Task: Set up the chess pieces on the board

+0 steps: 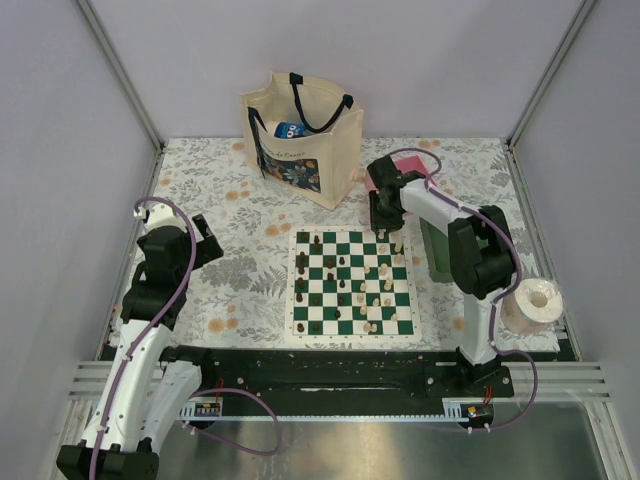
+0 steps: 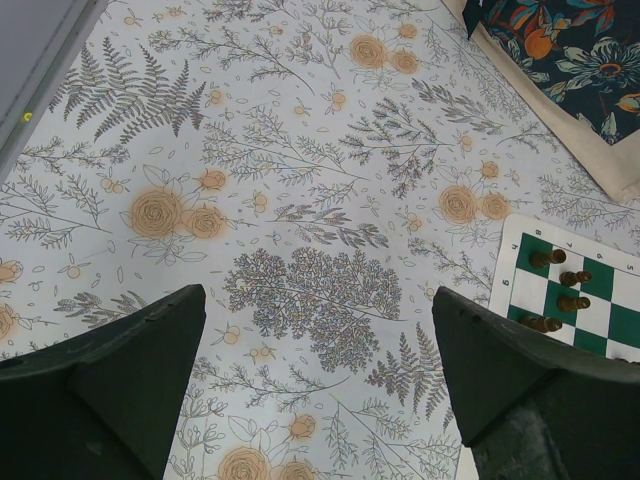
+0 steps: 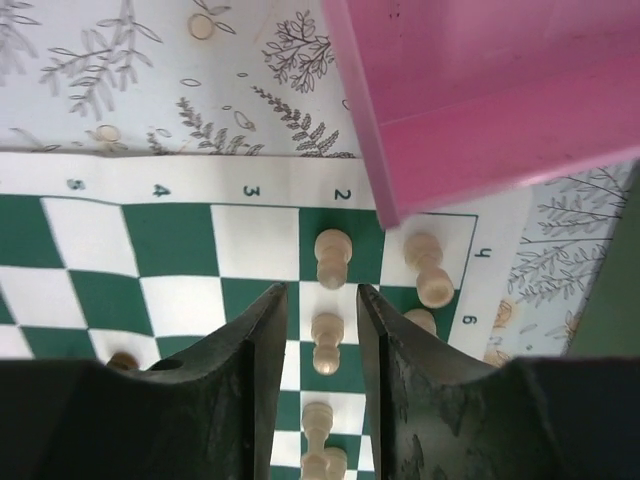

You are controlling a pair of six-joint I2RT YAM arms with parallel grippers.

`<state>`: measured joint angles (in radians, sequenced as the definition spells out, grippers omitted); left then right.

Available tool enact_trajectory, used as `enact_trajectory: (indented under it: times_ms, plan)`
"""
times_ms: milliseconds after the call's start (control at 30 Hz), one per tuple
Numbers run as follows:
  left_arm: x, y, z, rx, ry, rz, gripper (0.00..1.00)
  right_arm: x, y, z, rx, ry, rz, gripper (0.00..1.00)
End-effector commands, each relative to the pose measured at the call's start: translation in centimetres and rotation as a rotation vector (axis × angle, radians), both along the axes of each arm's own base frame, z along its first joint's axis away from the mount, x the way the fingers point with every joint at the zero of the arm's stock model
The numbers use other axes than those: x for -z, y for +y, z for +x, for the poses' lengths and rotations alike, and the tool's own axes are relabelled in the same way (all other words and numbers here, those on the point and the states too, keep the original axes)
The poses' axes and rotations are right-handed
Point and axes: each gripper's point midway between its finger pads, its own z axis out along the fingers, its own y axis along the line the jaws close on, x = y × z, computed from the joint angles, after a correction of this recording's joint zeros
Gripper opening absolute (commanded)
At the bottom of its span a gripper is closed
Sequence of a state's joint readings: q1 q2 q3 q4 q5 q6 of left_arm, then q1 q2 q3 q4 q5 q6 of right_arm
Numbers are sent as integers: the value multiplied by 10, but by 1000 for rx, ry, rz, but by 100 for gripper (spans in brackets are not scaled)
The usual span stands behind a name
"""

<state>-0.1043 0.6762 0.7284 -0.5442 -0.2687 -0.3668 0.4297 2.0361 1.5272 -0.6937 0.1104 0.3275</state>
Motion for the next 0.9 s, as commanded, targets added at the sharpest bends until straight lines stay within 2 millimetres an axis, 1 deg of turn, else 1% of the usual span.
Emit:
enact_trajectory:
  times_ms: [0,100,133,200,233,333,467,567,700,867]
  plan:
    - [-14,0,4,-3,-52,-9,99,-75,5,11,-23,-158,75,44]
    - [-14,0,4,-4,-50,-8,99,-91,3,0,-26,-183,97,46]
    - [-14,0,4,-4,-52,-9,99,-89,-1,-8,-24,-176,87,47]
    - [-14,0,5,0,-50,-10,99,-94,-3,-21,-16,-178,96,47]
    - [-13,-1,4,2,-47,-10,99,-89,-6,-32,-6,-158,101,48]
    - [-13,-1,5,2,-47,-10,99,-85,4,-58,-31,-143,144,49]
    - [-13,-1,5,5,-44,-14,99,-76,7,-81,-32,-102,148,49]
    - [-13,-1,5,2,-44,-13,99,-67,8,-86,-20,-78,150,50]
    - [-12,-1,5,4,-42,-17,99,-62,13,-86,-33,-60,150,51]
    - [-13,0,5,0,-45,-15,99,-49,15,-90,-43,-15,121,51]
